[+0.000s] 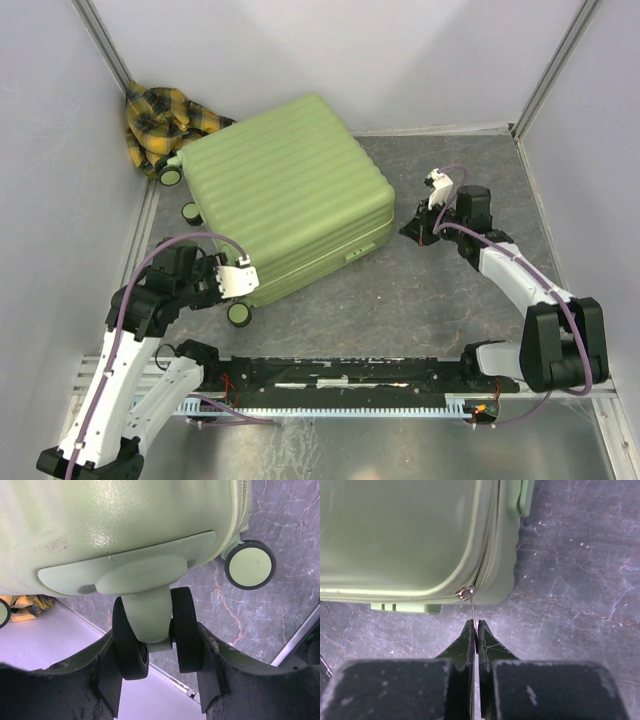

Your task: Pack the luggage

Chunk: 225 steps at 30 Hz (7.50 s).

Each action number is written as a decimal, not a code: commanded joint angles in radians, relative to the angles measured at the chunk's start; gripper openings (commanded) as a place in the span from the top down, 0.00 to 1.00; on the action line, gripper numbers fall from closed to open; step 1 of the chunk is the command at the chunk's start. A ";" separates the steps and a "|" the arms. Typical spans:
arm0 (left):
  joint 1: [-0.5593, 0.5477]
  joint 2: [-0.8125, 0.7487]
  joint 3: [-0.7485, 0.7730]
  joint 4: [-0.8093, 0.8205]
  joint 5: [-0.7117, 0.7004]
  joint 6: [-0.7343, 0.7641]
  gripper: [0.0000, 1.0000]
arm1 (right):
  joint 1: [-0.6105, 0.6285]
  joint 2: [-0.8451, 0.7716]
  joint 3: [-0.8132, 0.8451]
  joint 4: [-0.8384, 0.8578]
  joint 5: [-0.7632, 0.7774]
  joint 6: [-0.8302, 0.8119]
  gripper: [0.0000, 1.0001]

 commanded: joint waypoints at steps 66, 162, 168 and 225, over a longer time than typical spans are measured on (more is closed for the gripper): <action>0.460 1.278 0.866 0.291 0.743 -0.769 0.08 | 0.151 0.379 0.351 0.066 -0.317 -0.229 0.98; -0.190 1.571 1.133 0.378 0.506 -0.207 0.81 | 0.029 0.245 0.178 0.211 -0.083 -0.266 0.98; -0.189 1.574 1.136 0.352 0.511 -0.175 0.85 | 0.001 0.381 0.297 0.335 -0.053 -0.147 0.98; 0.496 1.273 0.936 0.480 0.761 -1.028 0.10 | -0.034 0.687 0.629 0.445 -0.188 -0.112 0.98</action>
